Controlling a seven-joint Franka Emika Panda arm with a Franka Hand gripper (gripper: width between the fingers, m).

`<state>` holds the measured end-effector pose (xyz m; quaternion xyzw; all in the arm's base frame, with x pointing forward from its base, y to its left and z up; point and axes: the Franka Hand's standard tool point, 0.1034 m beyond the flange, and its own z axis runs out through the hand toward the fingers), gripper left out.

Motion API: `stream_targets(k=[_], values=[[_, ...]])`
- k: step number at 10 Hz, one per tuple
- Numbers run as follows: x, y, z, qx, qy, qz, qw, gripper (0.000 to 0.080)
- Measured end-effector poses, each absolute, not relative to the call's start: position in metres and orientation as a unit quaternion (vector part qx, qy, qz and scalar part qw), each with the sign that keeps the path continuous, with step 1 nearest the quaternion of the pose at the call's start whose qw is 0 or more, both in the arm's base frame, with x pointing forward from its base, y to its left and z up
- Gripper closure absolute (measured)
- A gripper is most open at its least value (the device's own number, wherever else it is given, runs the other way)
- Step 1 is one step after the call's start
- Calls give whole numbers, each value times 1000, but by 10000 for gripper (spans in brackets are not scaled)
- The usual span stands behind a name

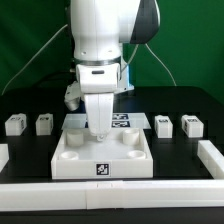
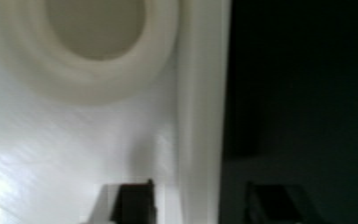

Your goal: Assemble one leg

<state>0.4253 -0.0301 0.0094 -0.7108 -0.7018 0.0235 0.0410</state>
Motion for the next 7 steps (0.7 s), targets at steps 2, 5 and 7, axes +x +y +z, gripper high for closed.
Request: stream_targets(k=[2, 5, 7], values=[[428, -30, 11, -711, -702, 19, 36, 732], [429, -31, 11, -711, -702, 17, 34, 732], [430, -30, 11, -712, -701, 17, 34, 732]])
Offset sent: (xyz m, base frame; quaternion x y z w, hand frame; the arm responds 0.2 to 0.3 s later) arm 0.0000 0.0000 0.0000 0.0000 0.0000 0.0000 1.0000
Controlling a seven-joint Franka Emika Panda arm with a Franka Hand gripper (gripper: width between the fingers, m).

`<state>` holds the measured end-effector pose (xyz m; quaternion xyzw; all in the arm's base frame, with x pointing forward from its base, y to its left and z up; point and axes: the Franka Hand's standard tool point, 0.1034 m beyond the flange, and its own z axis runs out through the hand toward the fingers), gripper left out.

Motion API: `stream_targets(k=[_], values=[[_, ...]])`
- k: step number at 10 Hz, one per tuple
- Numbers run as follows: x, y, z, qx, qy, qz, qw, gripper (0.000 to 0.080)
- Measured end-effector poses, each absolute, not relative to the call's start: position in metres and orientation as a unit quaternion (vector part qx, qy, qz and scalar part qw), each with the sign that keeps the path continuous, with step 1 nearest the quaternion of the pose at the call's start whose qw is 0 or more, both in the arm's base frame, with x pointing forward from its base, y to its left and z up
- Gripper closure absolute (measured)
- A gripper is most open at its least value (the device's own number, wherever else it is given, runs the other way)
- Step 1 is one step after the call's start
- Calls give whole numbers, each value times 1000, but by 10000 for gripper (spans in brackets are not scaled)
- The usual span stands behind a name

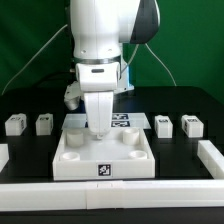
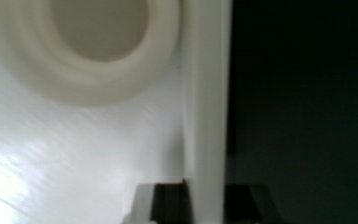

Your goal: Assemble one leg

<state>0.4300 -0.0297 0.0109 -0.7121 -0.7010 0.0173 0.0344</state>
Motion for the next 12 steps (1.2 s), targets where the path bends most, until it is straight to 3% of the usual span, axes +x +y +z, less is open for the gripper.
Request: stream_targets(k=[6, 12], values=[[474, 22, 11, -722, -691, -4, 31, 732], [491, 66, 12, -714, -699, -16, 29, 734]])
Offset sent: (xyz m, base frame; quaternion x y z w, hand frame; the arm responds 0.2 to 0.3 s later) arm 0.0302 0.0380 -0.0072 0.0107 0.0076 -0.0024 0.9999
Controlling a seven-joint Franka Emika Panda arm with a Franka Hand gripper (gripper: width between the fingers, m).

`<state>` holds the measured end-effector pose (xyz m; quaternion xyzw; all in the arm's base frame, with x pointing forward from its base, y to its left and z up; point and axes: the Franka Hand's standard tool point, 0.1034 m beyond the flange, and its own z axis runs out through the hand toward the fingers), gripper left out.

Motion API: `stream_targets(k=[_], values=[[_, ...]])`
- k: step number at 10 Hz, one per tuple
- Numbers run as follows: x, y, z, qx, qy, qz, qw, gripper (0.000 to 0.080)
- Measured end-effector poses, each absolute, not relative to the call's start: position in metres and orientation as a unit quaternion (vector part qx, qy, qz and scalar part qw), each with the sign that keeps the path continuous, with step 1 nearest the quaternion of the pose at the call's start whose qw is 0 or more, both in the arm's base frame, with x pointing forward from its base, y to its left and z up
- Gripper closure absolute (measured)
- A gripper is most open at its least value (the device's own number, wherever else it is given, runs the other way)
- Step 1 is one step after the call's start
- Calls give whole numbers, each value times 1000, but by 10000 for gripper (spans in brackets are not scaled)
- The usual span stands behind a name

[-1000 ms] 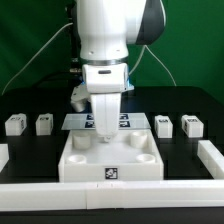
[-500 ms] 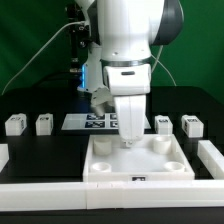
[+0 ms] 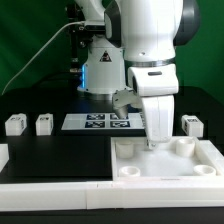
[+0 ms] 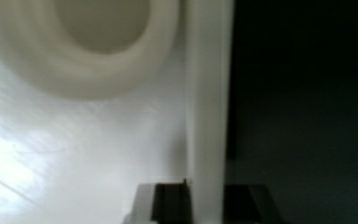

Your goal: Assemble one leg

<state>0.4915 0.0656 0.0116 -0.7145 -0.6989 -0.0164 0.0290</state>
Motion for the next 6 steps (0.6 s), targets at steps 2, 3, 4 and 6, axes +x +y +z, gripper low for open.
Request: stream_targets(k=[2, 3, 4, 6], values=[[491, 64, 11, -715, -698, -16, 29, 734], [491, 64, 11, -716, -698, -16, 29, 734], [491, 64, 11, -716, -698, -16, 29, 734], [491, 64, 11, -716, -697, -16, 29, 734]])
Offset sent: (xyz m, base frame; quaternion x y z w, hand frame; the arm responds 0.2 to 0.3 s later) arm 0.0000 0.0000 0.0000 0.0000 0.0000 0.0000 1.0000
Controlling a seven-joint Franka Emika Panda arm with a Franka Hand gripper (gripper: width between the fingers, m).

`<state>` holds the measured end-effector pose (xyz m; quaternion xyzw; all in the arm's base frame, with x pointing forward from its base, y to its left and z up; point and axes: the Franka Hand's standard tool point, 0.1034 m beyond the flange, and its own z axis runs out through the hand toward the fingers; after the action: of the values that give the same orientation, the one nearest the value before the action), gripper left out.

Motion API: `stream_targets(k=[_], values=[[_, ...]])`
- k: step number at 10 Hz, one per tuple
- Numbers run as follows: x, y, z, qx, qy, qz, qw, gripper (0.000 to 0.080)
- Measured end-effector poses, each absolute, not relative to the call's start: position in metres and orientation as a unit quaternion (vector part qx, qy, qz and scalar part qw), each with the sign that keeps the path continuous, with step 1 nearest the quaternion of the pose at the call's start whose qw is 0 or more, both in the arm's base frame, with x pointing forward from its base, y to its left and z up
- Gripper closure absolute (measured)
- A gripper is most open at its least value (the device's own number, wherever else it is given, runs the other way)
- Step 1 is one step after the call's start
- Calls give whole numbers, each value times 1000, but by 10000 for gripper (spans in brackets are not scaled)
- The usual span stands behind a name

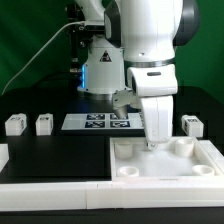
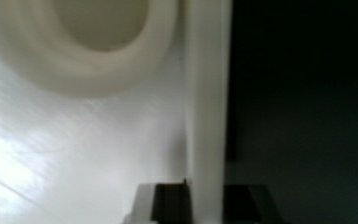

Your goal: Assemble one leg

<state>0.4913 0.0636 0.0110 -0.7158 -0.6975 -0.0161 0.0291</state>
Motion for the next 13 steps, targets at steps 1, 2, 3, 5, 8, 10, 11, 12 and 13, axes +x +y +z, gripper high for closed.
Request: stream_targets(k=[1, 2, 3, 5, 8, 10, 11, 12, 13], values=[[491, 63, 11, -716, -697, -16, 29, 580], [491, 63, 11, -716, -697, -16, 29, 443], [492, 61, 11, -717, -697, -16, 29, 443], [493, 60, 15, -725, -688, -18, 26, 183], [490, 64, 28, -746, -665, -21, 20, 151], [485, 64, 37, -765, -644, -22, 17, 150], [481, 66, 42, -781, -624, -23, 16, 150], [479, 70, 48, -800, -600, -25, 14, 150], [477, 74, 52, -812, -583, -27, 12, 150]])
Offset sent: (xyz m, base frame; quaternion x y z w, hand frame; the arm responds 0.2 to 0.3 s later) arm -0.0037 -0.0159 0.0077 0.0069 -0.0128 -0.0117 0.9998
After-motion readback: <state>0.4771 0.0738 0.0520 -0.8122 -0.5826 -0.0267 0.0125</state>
